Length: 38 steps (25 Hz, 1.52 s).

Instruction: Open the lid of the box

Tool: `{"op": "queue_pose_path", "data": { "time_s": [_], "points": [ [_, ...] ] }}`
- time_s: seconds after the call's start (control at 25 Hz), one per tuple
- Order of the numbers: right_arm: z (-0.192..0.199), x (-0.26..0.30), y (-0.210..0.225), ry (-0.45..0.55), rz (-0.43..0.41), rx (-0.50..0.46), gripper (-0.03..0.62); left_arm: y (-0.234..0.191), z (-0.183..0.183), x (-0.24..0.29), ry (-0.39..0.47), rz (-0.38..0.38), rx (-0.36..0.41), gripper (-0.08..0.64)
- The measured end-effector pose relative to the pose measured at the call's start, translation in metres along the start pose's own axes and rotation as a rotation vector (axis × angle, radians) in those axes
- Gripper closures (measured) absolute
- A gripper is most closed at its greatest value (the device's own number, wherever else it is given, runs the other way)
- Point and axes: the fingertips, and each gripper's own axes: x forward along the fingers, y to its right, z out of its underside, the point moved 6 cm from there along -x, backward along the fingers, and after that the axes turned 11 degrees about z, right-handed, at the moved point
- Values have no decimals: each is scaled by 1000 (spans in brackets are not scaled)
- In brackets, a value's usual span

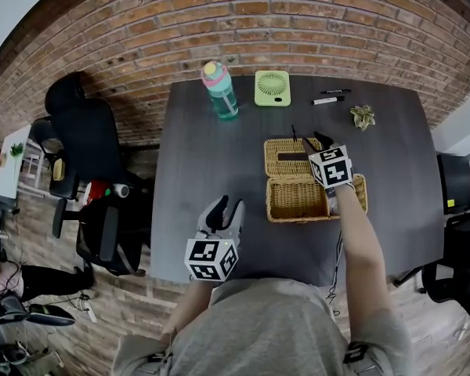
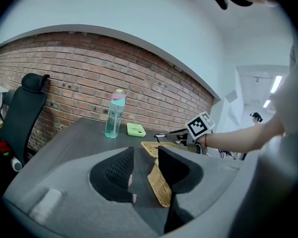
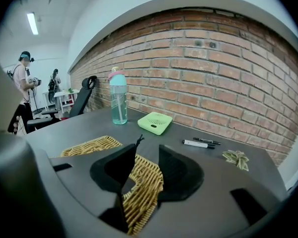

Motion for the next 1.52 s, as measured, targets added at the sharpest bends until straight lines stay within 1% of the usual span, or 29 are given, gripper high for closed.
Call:
{"op": "queue_pose_path", "data": {
  "time_s": [0.16,0.32,0.44,0.72,0.96,1.16,1.52],
  "points": [
    [-6,-15,-1,21,22,25,451,3,-2,0,7,12,0,402],
    [-11,-48,-8,64,75,39,549,7,-6,-5,15,28,10,411],
    [-13,-78,-18,99,87,52,571,13,-10,-11,26,42,20,430],
    [-17,-141,-49,169,96,82,583,20,-12,-31,22,70,40,472],
    [-18,-192,-80,227,100,114,586,27,-10,-51,12,91,75,515],
    [-13,-235,-108,264,104,176,588,32,-3,-75,-11,130,102,527],
    [13,-300,-169,294,167,278,589,35,8,-129,-30,224,150,537]
  ]
}}
